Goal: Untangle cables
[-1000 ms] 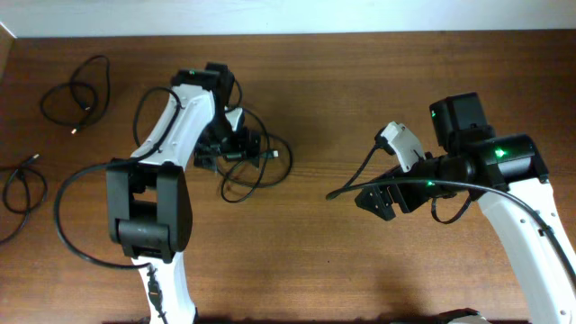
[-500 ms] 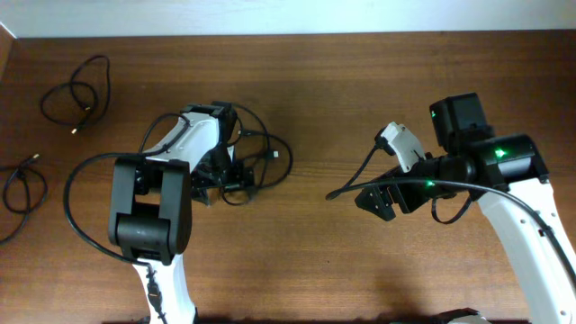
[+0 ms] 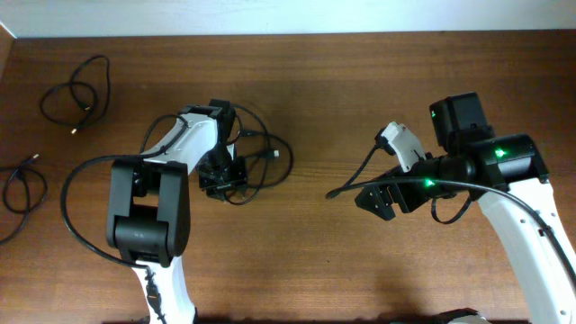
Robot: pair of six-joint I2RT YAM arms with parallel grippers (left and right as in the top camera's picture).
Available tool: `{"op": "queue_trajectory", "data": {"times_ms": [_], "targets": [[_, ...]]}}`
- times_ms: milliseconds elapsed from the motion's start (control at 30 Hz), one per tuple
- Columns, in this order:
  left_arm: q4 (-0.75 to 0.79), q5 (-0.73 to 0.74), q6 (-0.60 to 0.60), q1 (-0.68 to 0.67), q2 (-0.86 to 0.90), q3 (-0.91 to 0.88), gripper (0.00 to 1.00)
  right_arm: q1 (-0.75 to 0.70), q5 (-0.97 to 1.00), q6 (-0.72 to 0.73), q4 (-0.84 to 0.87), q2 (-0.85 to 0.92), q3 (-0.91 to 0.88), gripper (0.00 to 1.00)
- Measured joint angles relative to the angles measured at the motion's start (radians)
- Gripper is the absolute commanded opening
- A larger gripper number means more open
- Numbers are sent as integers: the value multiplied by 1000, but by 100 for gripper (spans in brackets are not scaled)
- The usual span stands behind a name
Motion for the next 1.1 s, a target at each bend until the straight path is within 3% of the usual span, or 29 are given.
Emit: {"op": "queue_trajectory", "data": {"times_ms": [167, 467, 900, 1100], "targets": [[38, 44, -3, -4, -19, -1, 98, 0, 0, 0, 4, 0, 0, 95], [89, 5, -49, -4, -163, -12, 99, 0, 0, 1, 3, 0, 0, 95], [112, -132, -219, -27, -165, -48, 99, 0, 0, 1, 3, 0, 0, 95], [208, -143, -270, -26, -165, -134, 99, 0, 0, 0, 4, 0, 0, 95]]}}
